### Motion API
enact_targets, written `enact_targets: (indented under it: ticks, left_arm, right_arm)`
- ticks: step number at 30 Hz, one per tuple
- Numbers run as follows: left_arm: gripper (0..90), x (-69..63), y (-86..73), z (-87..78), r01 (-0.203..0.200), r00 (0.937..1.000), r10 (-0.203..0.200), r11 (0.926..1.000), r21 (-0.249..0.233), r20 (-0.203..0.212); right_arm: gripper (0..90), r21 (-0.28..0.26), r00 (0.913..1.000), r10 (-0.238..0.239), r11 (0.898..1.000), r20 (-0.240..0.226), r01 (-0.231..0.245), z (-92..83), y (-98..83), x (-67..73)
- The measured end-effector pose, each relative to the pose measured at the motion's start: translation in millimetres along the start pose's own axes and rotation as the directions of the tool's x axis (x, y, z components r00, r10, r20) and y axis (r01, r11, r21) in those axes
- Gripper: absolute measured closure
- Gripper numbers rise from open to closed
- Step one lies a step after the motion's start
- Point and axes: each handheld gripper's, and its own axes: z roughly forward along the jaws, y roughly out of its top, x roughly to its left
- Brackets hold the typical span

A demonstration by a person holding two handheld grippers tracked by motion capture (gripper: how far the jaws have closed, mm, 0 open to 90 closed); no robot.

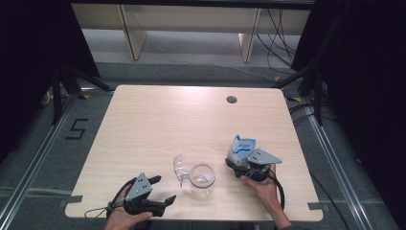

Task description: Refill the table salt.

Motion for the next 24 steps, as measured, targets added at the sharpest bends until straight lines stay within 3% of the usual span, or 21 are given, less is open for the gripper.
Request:
enact_targets:
  ticks: [1, 3, 4, 5, 7, 8, 10, 11, 12, 13, 18, 21, 24]
  left_arm:
    - [15.3, 0.0, 0.0, 0.0, 0.0, 1.0, 0.0, 1.0, 0.0, 0.0]
    - [15.3, 1.2, 0.0, 0.0, -0.003, 1.0, 0.003, 1.0, -0.003, 0.006]
    - [15.3, 1.2, 0.0, 0.0, -0.003, 1.0, 0.003, 1.0, -0.003, 0.006]
    - [15.3, 1.5, 0.1, 0.1, -0.002, 1.0, 0.002, 1.0, -0.006, 0.005]
    - [15.3, 0.7, -0.2, 0.2, 0.017, 0.9998, -0.017, 0.9998, -0.006, 0.003]
    - [15.3, 1.3, 0.0, 0.3, 0.011, 0.9999, -0.011, 0.9999, -0.007, 0.003]
    - [15.3, 1.4, 0.2, 0.2, 0.008, 1.0, -0.008, 1.0, -0.006, 0.002]
    - [15.3, 1.8, 0.3, 0.1, -0.002, 1.0, 0.002, 1.0, -0.006, 0.005]
    - [15.3, 2.3, 0.6, -0.3, -0.012, 0.9999, 0.012, 0.9999, -0.004, 0.005]
    - [15.3, 2.2, 0.5, -0.3, -0.01, 0.9999, 0.01, 0.9999, -0.004, 0.005]
    - [15.3, 2.2, 0.4, -0.3, -0.01, 0.9999, 0.01, 0.9999, -0.005, 0.005]
    - [15.3, 1.5, 0.1, -0.1, -0.002, 1.0, 0.002, 1.0, -0.005, 0.001]
    - [15.3, 1.6, 0.0, 0.5, -0.002, 1.0, 0.002, 1.0, -0.01, 0.008]
  right_arm:
    - [41.3, 0.001, 0.9999, 0.001, 1.0, -0.017, -0.001, 0.4, 0.0, -0.3]
    - [41.8, 0.015, 0.9994, -0.032, 0.999, 0.01, 0.032, -0.6, -0.1, -2.1]
    - [42.0, 0.009, 0.9999, -0.009, 1.0, -0.012, 0.009, -0.8, 0.3, -0.3]
    - [42.3, 0.003, 0.9997, -0.02, 1.0, -0.012, 0.02, -0.7, 0.5, 0.1]
    - [42.5, -0.008, 0.9965, -0.084, 0.996, 0.001, 0.084, -0.2, 1.4, -1.6]
    - [42.6, -0.014, 0.9958, -0.091, 0.996, 0.004, 0.091, 0.1, 1.8, -0.9]
    - [42.8, 0.006, 0.9981, -0.061, 0.998, -0.005, 0.061, -0.3, 2.3, 3.3]
    - [42.8, 0.001, 0.9925, -0.121, 0.993, 0.02, 0.121, 0.2, 3.5, 0.7]
    - [42.8, -0.001, 0.9944, -0.102, 0.995, 0.026, 0.102, 0.2, 3.8, 3.8]
    - [42.9, -0.001, 0.9909, -0.13, 0.992, 0.036, 0.13, -0.1, 4.9, 2.1]
    - [43.0, -0.03, 0.9874, -0.149, 0.988, 0.054, 0.151, -2.5, 12.4, 0.7]
    - [43.0, -0.03, 0.9851, -0.164, 0.986, 0.053, 0.166, -2.5, 14.3, 1.2]
    - [43.0, -0.014, 0.977, -0.204, 0.979, 0.061, 0.205, -2.6, 16.2, 2.5]
